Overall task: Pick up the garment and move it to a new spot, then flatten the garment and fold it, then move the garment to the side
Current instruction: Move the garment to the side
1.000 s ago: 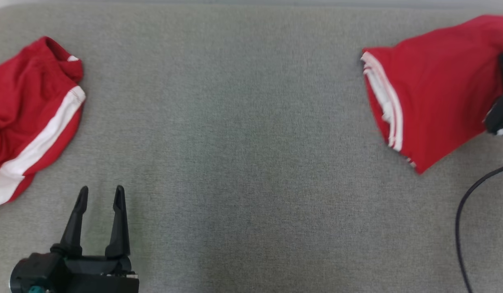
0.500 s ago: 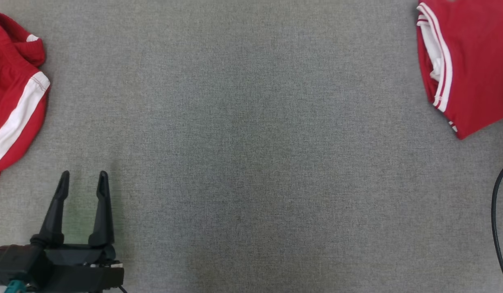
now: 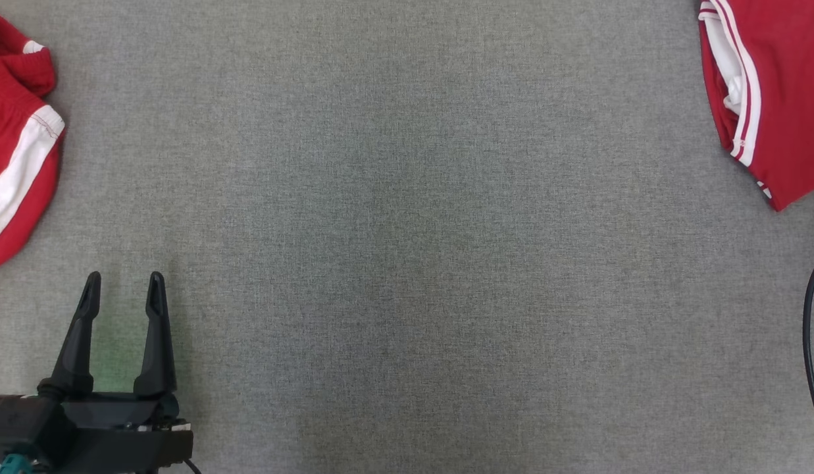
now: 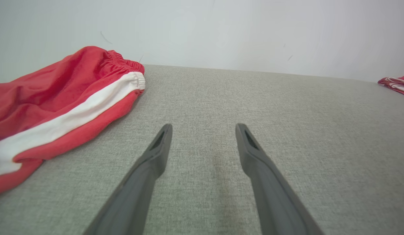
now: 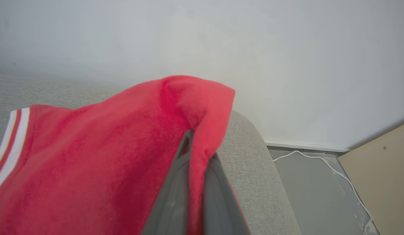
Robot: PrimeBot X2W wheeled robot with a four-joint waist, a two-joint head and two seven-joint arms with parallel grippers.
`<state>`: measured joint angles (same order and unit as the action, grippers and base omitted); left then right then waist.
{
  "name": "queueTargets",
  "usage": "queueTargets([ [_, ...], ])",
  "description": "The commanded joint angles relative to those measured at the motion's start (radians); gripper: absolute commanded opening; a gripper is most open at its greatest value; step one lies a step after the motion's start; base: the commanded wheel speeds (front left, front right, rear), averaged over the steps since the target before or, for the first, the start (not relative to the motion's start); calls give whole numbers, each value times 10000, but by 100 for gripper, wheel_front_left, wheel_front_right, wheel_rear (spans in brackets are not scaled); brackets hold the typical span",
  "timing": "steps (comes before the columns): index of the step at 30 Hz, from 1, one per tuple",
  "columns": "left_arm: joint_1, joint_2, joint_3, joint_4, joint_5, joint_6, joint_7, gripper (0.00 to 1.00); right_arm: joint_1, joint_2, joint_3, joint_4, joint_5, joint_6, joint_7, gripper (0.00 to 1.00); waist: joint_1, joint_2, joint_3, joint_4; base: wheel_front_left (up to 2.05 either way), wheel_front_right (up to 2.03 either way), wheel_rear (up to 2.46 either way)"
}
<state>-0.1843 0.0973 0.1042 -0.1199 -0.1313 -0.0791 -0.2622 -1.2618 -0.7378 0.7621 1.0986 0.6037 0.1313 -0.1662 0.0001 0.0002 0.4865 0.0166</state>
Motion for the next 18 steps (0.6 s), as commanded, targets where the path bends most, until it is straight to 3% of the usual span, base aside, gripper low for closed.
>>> queueTargets([
  [1,-16,17,0,22,31,-33,-38,100,-136,-25,51,58,-108,-10,-45,76,-1,-2,13,15,0,0,0],
  [2,-41,8,-10,38,27,-36,-38,100,-171,-23,63,119,-117,-10,-72,100,-1,-2,20,26,0,0,0],
  [18,259,-243,-17,480,-145,69,-38,100,321,569,-173,6,-58,-10,-926,100,-1,-2,-1150,71,0,0,0],
])
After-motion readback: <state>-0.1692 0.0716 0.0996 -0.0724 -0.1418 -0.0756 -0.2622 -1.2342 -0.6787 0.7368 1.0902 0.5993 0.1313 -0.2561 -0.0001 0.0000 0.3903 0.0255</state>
